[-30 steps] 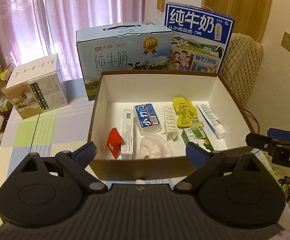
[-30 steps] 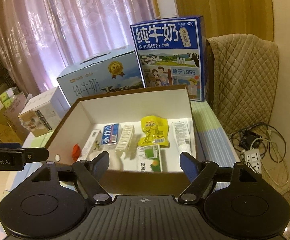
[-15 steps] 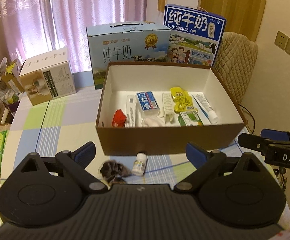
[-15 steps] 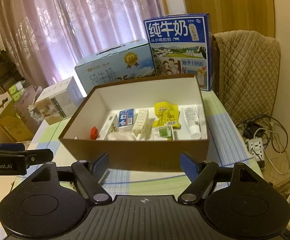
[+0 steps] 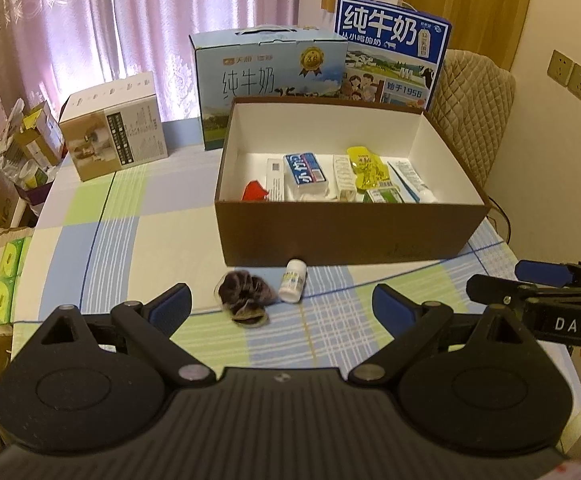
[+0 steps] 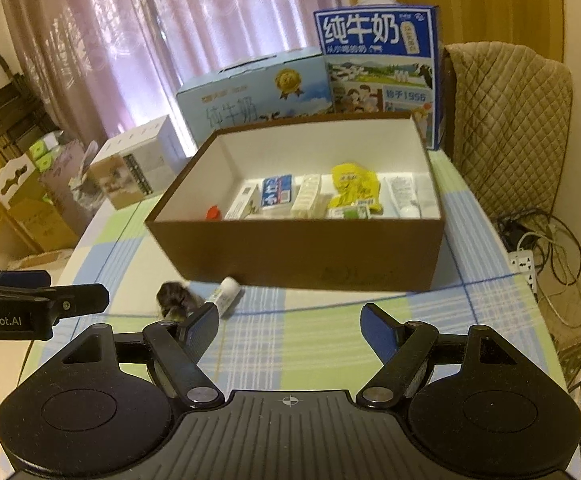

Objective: Organize objects
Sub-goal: 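Withdraw both tools from the brown box toward the scrunchie and white bottle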

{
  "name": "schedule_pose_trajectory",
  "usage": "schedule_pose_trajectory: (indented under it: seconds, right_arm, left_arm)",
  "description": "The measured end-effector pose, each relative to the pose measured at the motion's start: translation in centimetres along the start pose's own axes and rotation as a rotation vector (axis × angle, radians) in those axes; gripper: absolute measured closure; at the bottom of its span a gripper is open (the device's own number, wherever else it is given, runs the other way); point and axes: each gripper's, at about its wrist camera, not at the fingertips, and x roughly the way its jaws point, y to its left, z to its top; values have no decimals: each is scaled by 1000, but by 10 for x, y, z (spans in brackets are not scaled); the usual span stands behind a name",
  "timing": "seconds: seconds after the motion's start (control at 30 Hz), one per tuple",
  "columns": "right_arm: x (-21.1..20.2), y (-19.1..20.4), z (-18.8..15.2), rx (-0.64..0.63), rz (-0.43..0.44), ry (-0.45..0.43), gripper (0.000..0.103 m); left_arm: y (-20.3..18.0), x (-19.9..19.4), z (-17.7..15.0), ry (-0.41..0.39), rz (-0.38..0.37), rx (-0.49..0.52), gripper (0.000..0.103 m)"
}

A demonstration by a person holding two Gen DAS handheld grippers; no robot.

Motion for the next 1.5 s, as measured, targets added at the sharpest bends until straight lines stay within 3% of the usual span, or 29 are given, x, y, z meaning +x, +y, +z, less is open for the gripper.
schedule_pose_trajectory:
  seconds: [0.8, 1.5]
  right_arm:
    - [26, 22, -43, -7, 8, 130, 28]
    - [70, 15, -52, 22, -14, 218, 28]
  left_arm:
    - [18, 6, -42, 90, 21, -22, 8]
    - [35, 49, -53, 183, 40, -47, 8]
